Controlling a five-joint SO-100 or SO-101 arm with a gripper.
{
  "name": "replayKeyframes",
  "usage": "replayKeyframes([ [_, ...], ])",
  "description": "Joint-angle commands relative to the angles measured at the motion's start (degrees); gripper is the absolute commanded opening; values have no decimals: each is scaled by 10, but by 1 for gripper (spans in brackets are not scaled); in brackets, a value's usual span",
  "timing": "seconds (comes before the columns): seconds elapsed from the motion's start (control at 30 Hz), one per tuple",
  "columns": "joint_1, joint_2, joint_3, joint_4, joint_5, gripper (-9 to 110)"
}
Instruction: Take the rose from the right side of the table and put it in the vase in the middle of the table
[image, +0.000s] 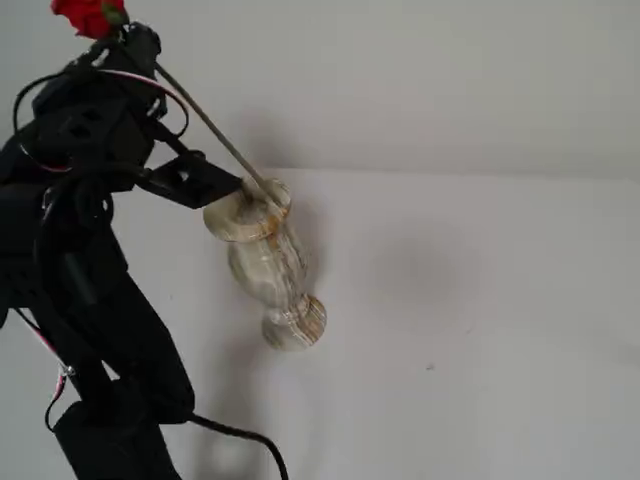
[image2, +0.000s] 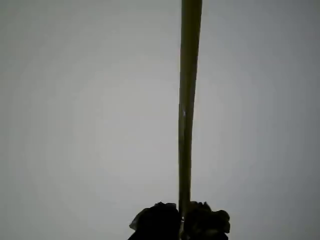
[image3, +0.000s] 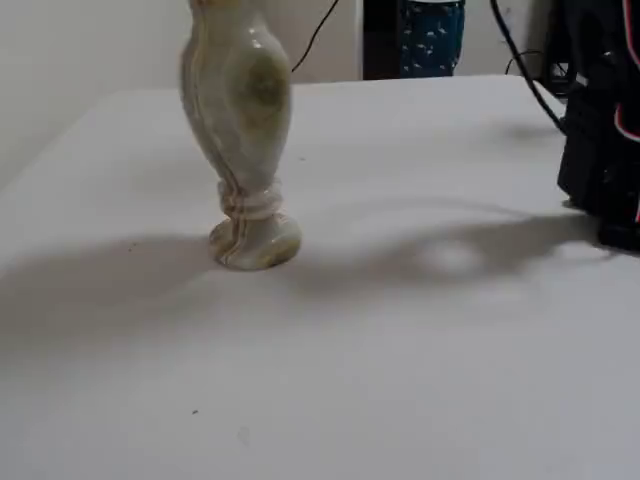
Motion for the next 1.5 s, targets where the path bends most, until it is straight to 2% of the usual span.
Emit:
replayKeyframes([
  [0.0,-15,63,11,-14,10,0],
  [0.5,-66,115,105,-4,23,0],
  [0.83,-17,78,100,4,42,0],
  [1.27,-8,21,99,1,47,1],
  [1.33,1,12,99,-4,39,17],
  [1.43,8,4,99,10,13,47],
  [1.47,11,4,99,26,13,53],
])
